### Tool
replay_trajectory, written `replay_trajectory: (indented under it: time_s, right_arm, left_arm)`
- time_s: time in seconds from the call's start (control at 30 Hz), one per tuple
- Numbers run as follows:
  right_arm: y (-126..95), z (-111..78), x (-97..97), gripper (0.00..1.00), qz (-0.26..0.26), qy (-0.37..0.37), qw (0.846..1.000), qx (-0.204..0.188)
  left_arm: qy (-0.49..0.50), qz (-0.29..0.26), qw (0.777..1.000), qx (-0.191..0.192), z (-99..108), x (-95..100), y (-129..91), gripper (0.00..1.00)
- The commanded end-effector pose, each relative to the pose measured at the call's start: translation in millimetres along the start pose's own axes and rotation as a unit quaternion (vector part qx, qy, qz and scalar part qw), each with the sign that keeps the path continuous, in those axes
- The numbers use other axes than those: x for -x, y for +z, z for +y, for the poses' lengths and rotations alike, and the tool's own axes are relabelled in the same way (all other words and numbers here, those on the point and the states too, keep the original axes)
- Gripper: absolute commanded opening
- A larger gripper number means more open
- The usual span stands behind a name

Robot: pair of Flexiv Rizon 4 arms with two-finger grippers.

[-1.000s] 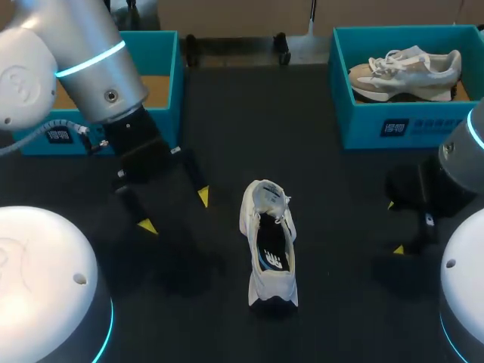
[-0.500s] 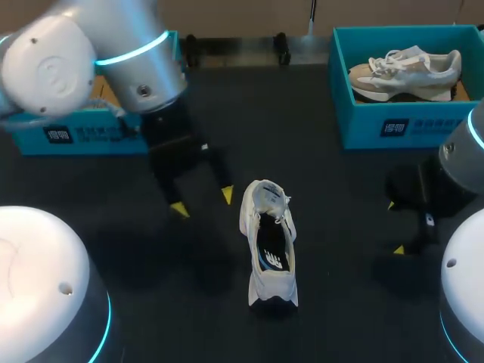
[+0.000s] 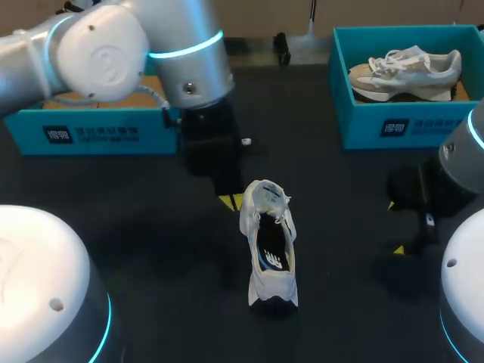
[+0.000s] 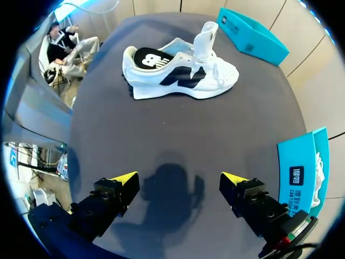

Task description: Take the shoe out of the shoebox, open the shoe tongue, remove and reinsert the insole, then place the shoe into the shoebox

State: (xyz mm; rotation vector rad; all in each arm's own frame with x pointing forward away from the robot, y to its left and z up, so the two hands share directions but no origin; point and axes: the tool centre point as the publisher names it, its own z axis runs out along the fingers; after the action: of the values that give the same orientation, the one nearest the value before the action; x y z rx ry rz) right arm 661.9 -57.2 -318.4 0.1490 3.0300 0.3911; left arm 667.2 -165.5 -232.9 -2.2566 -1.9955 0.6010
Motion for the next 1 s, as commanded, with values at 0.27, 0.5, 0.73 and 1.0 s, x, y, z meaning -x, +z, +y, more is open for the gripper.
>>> replay_trajectory:
  time_s: [0.27,0.5,0.73,1.0]
  right_arm:
    - [-1,-0.5,-1.5,1.00,-0.001,0.000,1.000,0.000]
    - [-1,-0.5,-1.5,1.00,-0.001,0.000,1.000,0.000]
    - [-1,-0.5,-1.5,1.00,-0.001,0.000,1.000,0.000]
    - [-1,-0.5,-1.5,1.00,-0.001,0.000,1.000,0.000]
  left_arm:
    - [0.004,0.055,0.998,-0.019,12,8.9,1,0.00]
    - [0.042,0.086,0.995,-0.038,13,23.9,24,0.00]
    - [0.095,0.094,0.990,-0.052,-1,20.7,51,0.00]
    - [0.115,0.105,0.987,-0.050,-1,18.5,52,0.00]
